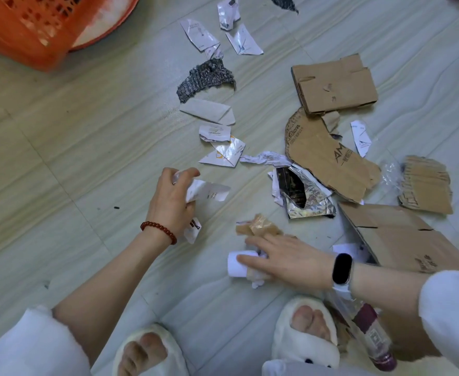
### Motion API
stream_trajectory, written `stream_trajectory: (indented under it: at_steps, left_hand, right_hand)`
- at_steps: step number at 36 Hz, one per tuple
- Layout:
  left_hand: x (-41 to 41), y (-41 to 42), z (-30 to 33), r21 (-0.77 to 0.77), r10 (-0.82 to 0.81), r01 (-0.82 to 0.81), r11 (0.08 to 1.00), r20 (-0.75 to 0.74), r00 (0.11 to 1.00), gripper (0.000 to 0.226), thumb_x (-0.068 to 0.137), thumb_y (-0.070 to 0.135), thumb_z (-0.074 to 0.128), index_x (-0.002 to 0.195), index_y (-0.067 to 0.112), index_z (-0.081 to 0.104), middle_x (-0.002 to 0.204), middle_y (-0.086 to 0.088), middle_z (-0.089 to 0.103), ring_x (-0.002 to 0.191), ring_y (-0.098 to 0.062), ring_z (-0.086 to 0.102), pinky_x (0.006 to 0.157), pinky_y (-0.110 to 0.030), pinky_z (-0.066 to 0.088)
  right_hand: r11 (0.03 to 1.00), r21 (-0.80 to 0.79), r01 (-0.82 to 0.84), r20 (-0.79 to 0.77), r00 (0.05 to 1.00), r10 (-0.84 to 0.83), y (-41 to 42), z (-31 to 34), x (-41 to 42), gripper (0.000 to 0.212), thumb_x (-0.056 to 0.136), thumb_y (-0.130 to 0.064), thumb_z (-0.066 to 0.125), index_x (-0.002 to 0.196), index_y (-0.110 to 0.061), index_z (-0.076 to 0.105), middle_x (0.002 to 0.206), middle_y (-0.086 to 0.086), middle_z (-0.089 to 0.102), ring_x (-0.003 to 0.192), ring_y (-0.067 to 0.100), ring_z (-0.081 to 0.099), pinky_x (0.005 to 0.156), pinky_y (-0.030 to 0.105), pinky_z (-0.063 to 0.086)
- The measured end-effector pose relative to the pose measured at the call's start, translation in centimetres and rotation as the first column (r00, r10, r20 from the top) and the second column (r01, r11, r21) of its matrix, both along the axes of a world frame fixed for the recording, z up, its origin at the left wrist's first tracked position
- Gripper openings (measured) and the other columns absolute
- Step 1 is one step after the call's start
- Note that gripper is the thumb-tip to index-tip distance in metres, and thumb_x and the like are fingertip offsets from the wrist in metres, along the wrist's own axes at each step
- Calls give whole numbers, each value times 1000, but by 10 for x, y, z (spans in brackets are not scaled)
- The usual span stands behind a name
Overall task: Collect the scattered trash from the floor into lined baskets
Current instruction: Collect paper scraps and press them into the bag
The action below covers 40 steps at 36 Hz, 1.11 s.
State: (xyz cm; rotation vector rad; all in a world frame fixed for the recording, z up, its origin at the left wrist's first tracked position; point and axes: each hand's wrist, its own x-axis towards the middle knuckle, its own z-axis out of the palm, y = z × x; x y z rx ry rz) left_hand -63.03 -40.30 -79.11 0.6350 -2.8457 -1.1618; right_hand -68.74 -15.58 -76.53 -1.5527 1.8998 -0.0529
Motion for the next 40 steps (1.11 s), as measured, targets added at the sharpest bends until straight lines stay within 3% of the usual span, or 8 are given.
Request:
stream_trajectory:
  at_steps: [5, 11, 19, 22, 25, 31, 35, 40]
  left_hand:
    - [4, 3, 1, 5, -19, 19, 1000, 33, 999, 57, 73, -5, 53, 109, 36, 37, 111, -13, 40, 99, -32, 49, 71, -45, 51]
    - [8, 6, -2, -34, -56, 60, 998, 91, 994, 53, 74, -2, 56, 116, 29, 45, 111, -10, 41, 98, -29, 51, 65, -37, 48]
    - [6, 10, -2, 33, -77, 75, 997, 77, 994, 42, 74, 13, 57, 104, 40, 44, 104, 0, 42, 85, -21, 51, 65, -35, 48]
    - [4, 12, -2, 147, 20, -27, 989, 50, 999, 37, 68, 23, 48, 103, 30, 56, 105, 2, 48, 84, -2, 46, 67, -20, 40]
    - [2, 13, -1, 176, 46, -53, 983, 42, 998, 36, 68, 24, 50, 102, 23, 60, 106, 0, 53, 84, 12, 41, 65, -10, 35]
    - [3, 24, 4, 57, -194, 189, 980, 94, 977, 45, 65, 44, 55, 109, 42, 46, 115, 2, 48, 99, -19, 53, 69, -33, 48]
    - [-3, 57, 7, -160, -571, 589, 792, 149, 808, 65, 57, 45, 74, 115, 40, 45, 123, 0, 51, 86, -24, 58, 42, -23, 35]
    - [-17, 93, 4, -261, -729, 767, 586, 245, 639, 89, 46, 79, 52, 125, 40, 42, 132, -4, 47, 77, -23, 54, 40, -20, 35]
  right_hand:
    - [974, 129, -185, -150, 967, 203, 28, -23, -2, 103, 43, -47, 84, 134, -35, 36, 134, 8, 46, 85, 23, 56, 63, 30, 49]
    - [986, -160, -50, -342, 940, -8, 16, -33, -6, 37, 74, -20, 52, 110, -26, 52, 97, 4, 57, 78, 24, 48, 58, 32, 46]
    - [958, -89, 272, -48, 960, -277, -11, -23, -18, 46, 71, 1, 54, 114, -13, 53, 106, 18, 57, 90, 38, 56, 59, 35, 45]
    - [793, -77, 604, 184, 790, -584, -15, -14, -21, 62, 80, -1, 55, 137, -22, 41, 141, 7, 42, 123, 28, 46, 91, 42, 46]
    - [543, -37, 839, 341, 521, -783, -26, 2, -33, 79, 81, -3, 50, 142, -43, 19, 123, 7, 56, 89, 24, 60, 75, 37, 50]
    - [237, -27, 971, 613, 204, -763, -18, 26, -63, 89, 85, 3, 44, 120, -72, 13, 151, -13, 23, 93, 28, 65, 75, 41, 58]
    - [132, -90, 987, 546, 160, -823, 0, 26, -79, 75, 82, 10, 40, 128, -49, 37, 142, -12, 36, 85, 19, 59, 72, 30, 56]
    - [150, -177, 973, 368, 207, -907, 24, 19, -92, 72, 78, 9, 40, 129, -40, 43, 137, -5, 44, 101, 12, 51, 81, 26, 42]
